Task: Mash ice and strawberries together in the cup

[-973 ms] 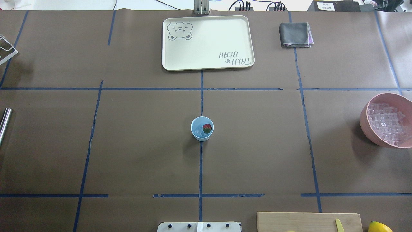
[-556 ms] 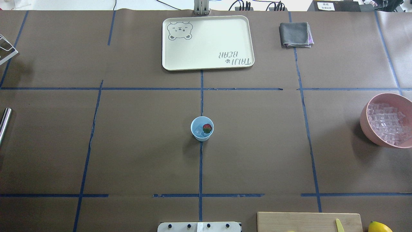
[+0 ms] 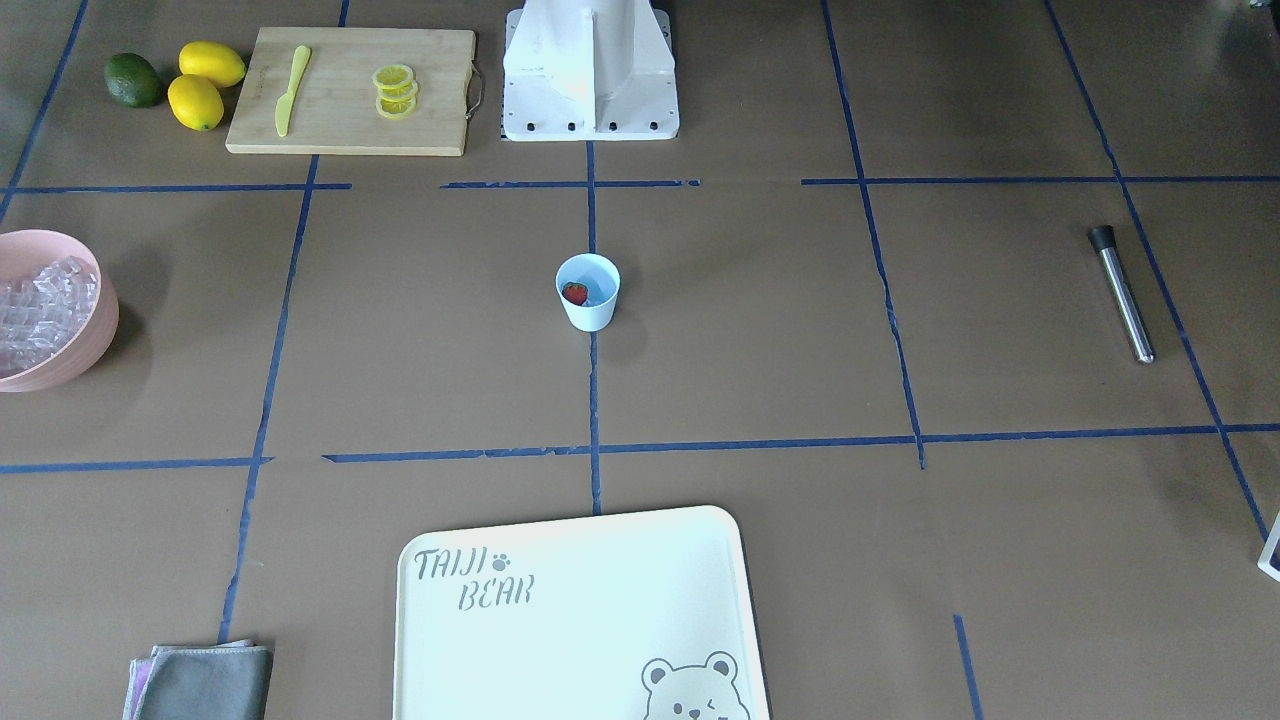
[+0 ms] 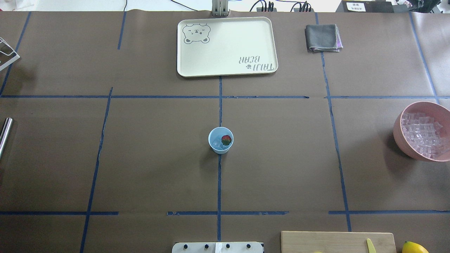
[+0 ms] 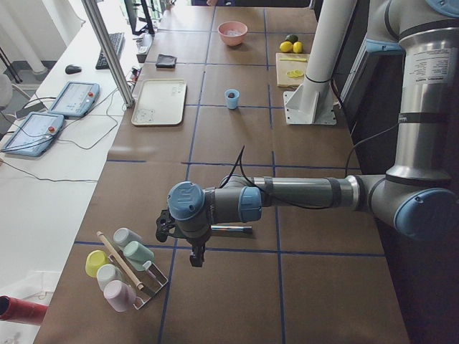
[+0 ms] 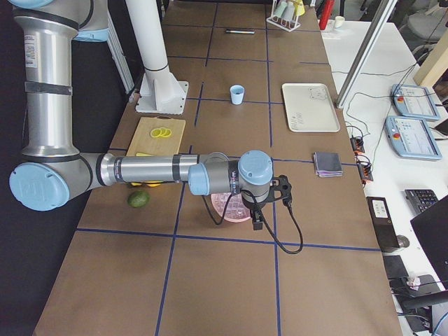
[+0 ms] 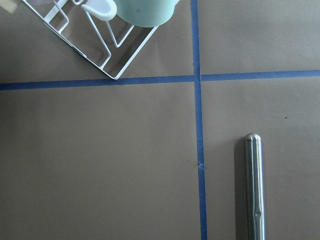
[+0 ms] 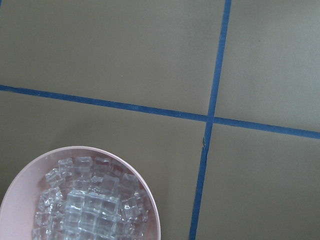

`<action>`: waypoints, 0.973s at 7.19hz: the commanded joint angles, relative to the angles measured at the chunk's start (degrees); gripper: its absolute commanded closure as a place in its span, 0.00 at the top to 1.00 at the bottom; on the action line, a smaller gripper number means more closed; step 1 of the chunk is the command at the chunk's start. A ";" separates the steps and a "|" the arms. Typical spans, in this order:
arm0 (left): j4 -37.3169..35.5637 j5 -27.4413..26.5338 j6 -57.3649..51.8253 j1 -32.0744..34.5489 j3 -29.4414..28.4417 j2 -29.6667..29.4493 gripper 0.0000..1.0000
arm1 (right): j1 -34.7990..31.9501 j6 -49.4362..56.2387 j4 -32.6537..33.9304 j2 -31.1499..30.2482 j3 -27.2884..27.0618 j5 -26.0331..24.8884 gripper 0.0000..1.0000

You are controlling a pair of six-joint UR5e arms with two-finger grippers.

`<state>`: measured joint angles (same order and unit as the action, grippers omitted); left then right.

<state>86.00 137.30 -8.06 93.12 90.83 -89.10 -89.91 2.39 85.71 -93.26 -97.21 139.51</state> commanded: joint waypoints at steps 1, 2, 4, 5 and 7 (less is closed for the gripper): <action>0.13 -0.19 -0.03 -0.74 0.05 0.15 1.00 | 0.00 0.07 -0.10 -0.25 0.09 -0.03 1.00; 0.13 -0.28 -0.12 -0.83 0.05 0.15 1.00 | 0.00 0.07 -0.19 -0.25 0.09 -0.03 1.00; 0.13 -0.28 -0.03 -0.83 0.05 0.15 1.00 | 0.00 0.07 -0.19 -0.25 0.09 -0.20 1.00; 0.13 -0.28 -0.03 -0.83 0.05 0.15 1.00 | 0.00 0.16 -0.28 -0.51 0.09 -0.38 1.00; 0.13 -0.28 -0.03 -0.83 -0.04 0.15 1.00 | 0.00 0.25 -0.28 -0.69 0.18 -0.73 1.00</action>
<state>86.13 137.02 -8.09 92.29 90.83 -88.95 -89.91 2.60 85.44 -93.83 -97.06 138.91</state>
